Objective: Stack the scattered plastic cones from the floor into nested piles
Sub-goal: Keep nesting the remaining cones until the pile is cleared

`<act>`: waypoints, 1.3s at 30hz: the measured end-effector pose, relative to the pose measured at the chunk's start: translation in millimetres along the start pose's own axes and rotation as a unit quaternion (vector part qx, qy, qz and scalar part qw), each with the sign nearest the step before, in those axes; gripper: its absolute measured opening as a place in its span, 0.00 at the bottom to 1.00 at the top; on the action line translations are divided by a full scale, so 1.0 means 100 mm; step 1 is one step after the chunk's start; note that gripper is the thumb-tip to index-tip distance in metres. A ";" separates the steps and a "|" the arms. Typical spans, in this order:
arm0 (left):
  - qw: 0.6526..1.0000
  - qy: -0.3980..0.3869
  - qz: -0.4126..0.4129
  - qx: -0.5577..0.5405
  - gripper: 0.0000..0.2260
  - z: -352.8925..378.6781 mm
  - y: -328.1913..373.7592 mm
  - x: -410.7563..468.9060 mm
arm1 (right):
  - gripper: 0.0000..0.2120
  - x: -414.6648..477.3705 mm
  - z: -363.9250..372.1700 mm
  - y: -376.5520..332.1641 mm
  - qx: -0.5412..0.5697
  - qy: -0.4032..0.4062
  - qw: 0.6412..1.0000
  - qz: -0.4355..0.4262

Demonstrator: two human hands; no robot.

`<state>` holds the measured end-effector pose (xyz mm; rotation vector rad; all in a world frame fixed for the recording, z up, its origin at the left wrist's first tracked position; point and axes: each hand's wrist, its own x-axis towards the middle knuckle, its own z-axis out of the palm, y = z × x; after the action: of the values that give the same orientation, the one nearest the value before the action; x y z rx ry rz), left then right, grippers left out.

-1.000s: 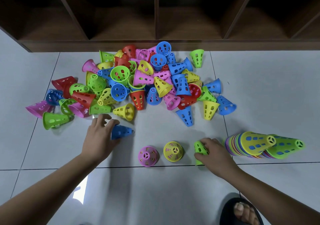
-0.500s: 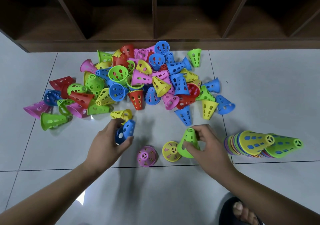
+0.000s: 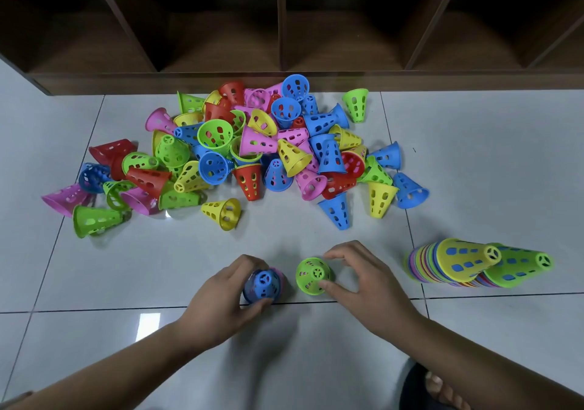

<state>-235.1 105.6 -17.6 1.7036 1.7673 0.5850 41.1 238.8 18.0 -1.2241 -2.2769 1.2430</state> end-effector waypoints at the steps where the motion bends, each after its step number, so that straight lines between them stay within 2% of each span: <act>1: 1.000 -0.006 -0.003 0.008 0.21 0.02 -0.05 0.00 | 0.15 0.00 0.00 0.02 -0.003 0.002 1.000 0.002; 5: 0.999 -0.043 -0.019 0.018 0.23 0.07 -0.18 0.01 | 0.11 0.09 -0.04 0.18 -0.027 0.032 0.999 0.007; 9: 0.999 -0.042 -0.002 0.004 0.22 -0.01 -0.18 0.07 | 0.18 0.32 -0.08 0.43 -0.144 0.058 0.988 -0.016; 13: 1.000 0.004 -0.003 0.003 0.23 -0.22 -0.13 0.21 | 0.25 0.58 -0.18 0.46 -0.223 0.046 0.972 -0.059; 18: 0.997 0.071 0.013 0.024 0.18 -0.46 -0.16 0.44 | 0.30 0.79 -0.20 0.46 -0.287 0.019 0.956 -0.065; 21: 0.989 0.123 0.036 0.079 0.16 -0.54 -0.28 0.57 | 0.32 0.83 -0.19 0.49 -0.309 -0.005 0.948 -0.073; 24: 0.981 0.137 0.004 0.140 0.20 -0.60 -0.49 0.65 | 0.32 0.82 -0.20 0.53 -0.311 -0.003 0.947 -0.076; 30: 0.981 0.083 -0.069 0.159 0.33 -0.59 -0.75 0.59 | 0.32 0.67 -0.18 0.62 -0.323 0.013 0.944 -0.070; 35: 0.979 0.065 -0.077 0.179 0.36 -0.53 -0.79 0.44 | 0.35 0.39 -0.11 0.65 -0.383 0.006 0.921 -0.072; 39: 0.976 0.028 -0.086 0.197 0.43 -0.49 -0.83 0.41 | 0.33 0.29 -0.03 0.61 -0.375 -0.002 0.926 -0.046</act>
<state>-328.3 145.1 -44.2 1.7723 2.1546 0.2149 58.9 279.8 -33.0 -1.2863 -2.8811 0.3062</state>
